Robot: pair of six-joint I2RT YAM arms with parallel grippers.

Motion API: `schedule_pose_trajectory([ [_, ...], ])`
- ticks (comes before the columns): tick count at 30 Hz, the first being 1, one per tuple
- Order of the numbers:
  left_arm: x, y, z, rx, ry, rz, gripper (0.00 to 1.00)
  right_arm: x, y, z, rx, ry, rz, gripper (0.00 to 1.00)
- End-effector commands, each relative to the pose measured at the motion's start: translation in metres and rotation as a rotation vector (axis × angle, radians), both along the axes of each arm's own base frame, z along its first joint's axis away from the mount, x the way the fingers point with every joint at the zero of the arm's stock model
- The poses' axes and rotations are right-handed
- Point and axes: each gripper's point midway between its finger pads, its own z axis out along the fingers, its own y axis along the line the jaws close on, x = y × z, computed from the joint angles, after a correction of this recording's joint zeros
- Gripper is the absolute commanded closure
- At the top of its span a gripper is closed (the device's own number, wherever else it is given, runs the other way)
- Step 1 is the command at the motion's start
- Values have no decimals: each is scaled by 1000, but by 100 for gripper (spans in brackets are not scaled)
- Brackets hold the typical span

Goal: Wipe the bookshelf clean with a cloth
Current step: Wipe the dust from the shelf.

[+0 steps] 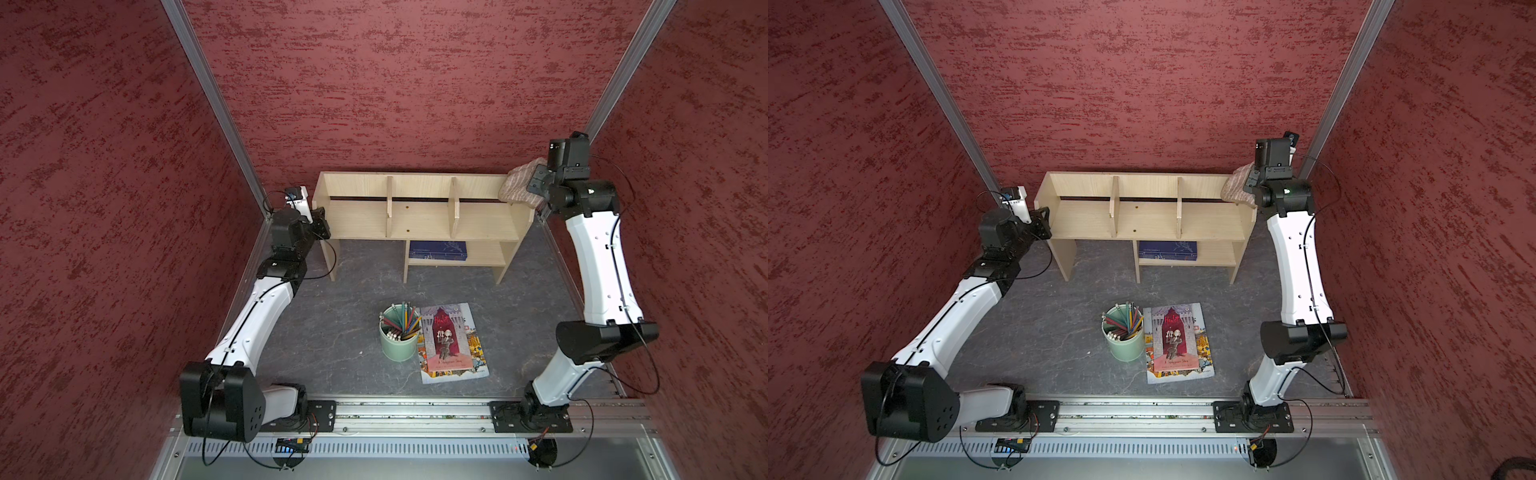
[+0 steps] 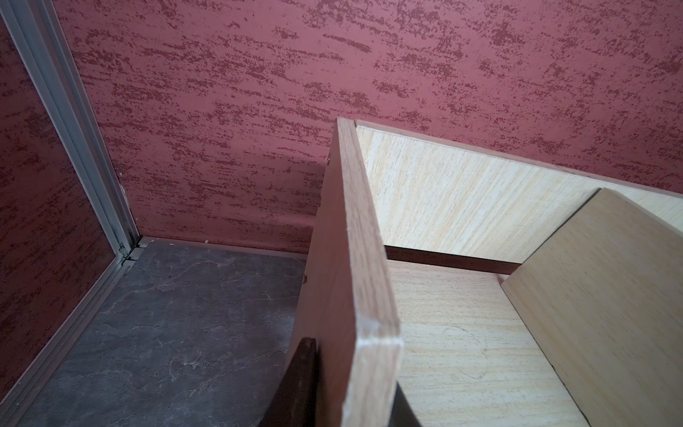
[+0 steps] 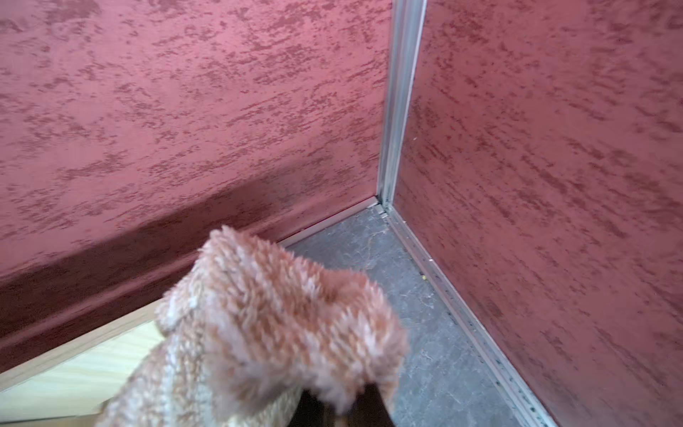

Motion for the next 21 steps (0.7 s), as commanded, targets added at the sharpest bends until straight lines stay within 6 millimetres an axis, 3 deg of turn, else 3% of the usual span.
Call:
schedule_pose_trajectory([
  [1, -8, -33, -5, -107, 37, -141, 100, 22, 28, -16, 116, 20, 102, 100],
  [8, -8, -34, -5, -107, 37, -142, 100, 51, 108, 5, 189, -84, 364, 100],
  [13, -8, -33, -6, -105, 39, -139, 100, 47, 164, 25, 136, -137, 511, 100],
  [17, -8, -33, -6, -106, 39, -140, 100, 34, 189, 35, 38, -154, 554, 100],
  [21, -8, -34, -6, -107, 41, -142, 100, 26, 194, 26, -103, -111, 530, 100],
])
